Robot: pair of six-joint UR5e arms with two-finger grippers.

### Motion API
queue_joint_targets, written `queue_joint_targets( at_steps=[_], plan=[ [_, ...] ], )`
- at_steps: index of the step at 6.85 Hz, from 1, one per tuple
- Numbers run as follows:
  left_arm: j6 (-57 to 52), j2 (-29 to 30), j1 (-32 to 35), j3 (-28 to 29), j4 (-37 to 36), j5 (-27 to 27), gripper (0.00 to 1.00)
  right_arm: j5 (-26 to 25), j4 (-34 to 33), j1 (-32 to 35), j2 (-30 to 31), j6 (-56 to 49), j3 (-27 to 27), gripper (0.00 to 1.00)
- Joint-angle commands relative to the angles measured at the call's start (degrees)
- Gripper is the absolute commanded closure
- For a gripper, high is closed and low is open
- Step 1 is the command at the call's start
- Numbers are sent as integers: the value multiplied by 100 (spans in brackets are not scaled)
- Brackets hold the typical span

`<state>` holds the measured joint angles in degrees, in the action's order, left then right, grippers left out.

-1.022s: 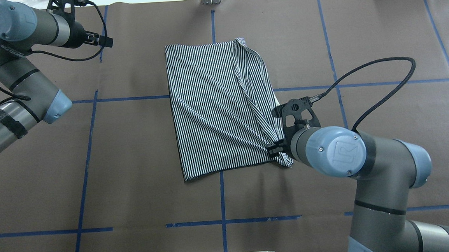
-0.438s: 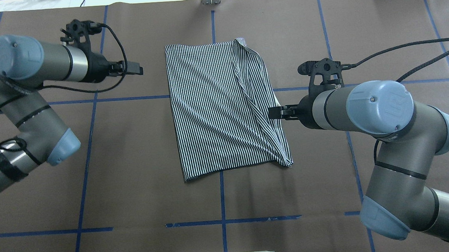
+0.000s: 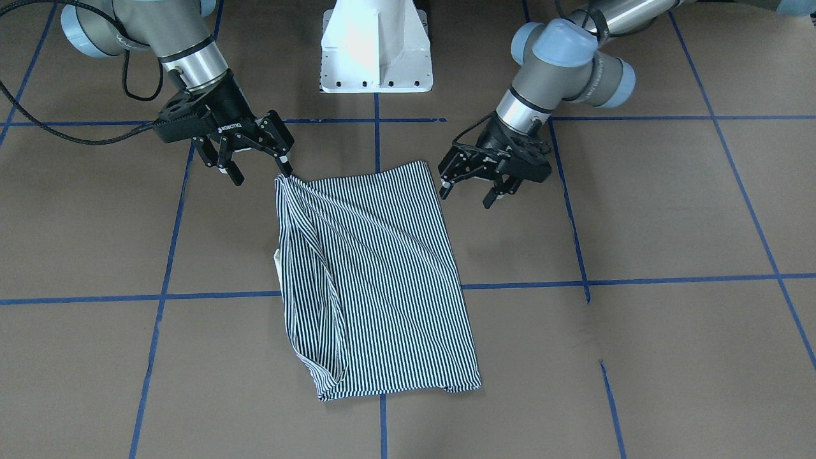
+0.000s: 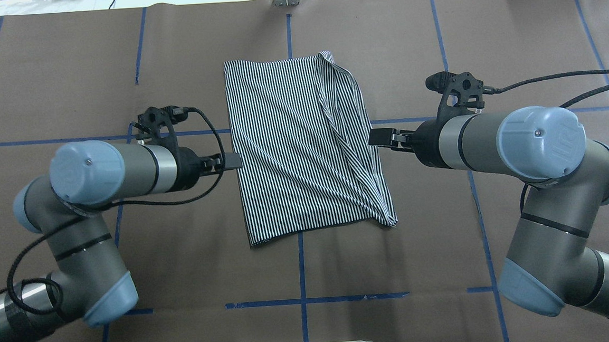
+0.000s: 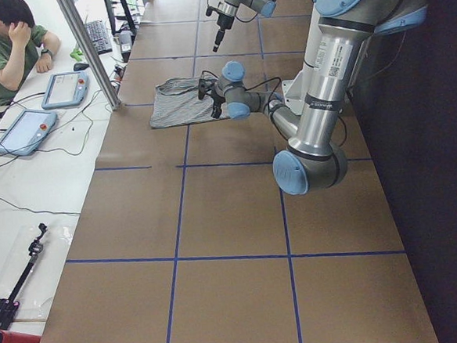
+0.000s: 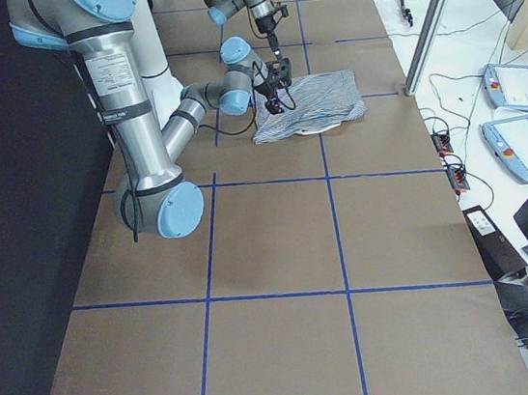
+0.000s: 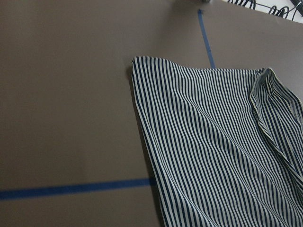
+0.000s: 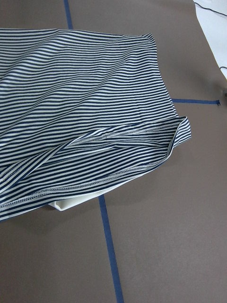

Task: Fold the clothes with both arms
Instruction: 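Release the corner and raise the right gripper while lowering the left gripper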

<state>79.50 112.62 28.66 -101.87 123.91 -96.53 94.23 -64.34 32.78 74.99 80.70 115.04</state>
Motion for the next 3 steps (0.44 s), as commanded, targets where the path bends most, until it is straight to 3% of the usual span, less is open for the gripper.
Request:
queue_joint_targets(
  at_steps=[1, 3],
  plan=[
    [373, 381, -615, -149, -1302, 459, 20, -1, 53, 44, -2, 60, -43, 0],
    [356, 401, -756, -53, -1431, 460, 39, -1, 53, 44, 7, 60, -43, 0]
  ],
)
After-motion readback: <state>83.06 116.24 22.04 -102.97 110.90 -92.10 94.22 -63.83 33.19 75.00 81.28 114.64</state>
